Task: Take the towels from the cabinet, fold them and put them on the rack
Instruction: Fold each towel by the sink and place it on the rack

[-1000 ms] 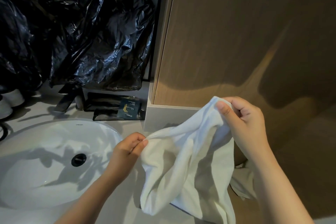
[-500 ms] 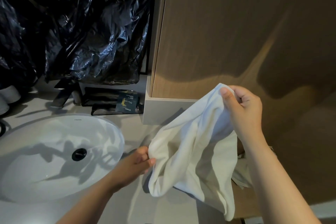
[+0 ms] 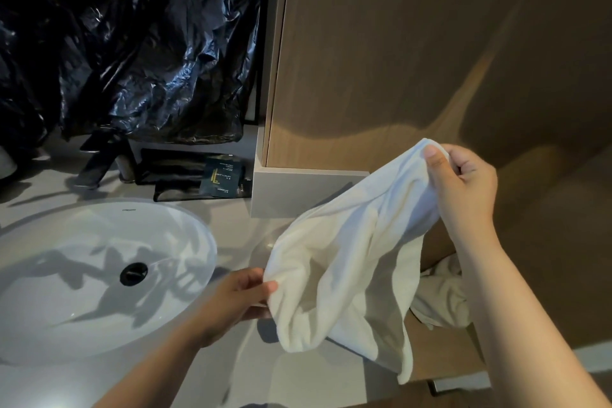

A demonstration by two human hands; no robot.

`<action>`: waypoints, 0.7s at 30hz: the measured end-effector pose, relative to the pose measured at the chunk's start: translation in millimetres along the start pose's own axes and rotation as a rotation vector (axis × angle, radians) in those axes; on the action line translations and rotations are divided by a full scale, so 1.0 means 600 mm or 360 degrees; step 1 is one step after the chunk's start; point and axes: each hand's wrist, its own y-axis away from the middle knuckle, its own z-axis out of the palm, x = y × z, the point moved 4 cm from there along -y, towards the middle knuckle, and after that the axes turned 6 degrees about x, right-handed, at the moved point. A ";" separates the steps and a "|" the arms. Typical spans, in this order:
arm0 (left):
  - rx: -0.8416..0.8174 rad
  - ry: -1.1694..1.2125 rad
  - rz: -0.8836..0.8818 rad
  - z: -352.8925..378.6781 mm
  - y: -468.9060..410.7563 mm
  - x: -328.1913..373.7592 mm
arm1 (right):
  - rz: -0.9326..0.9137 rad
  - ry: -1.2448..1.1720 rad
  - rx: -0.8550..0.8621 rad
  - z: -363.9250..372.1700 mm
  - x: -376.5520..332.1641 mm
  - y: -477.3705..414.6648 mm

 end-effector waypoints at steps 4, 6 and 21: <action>0.0381 0.0051 0.0228 -0.032 0.002 0.056 | 0.0019 0.0014 0.0072 -0.016 0.010 -0.011; 0.0553 0.0137 0.0294 -0.040 0.008 0.088 | 0.0037 0.0009 0.0112 -0.021 0.013 -0.020; -0.0041 0.0109 0.0163 0.020 0.034 0.040 | 0.0081 -0.0034 0.0187 -0.008 0.022 -0.021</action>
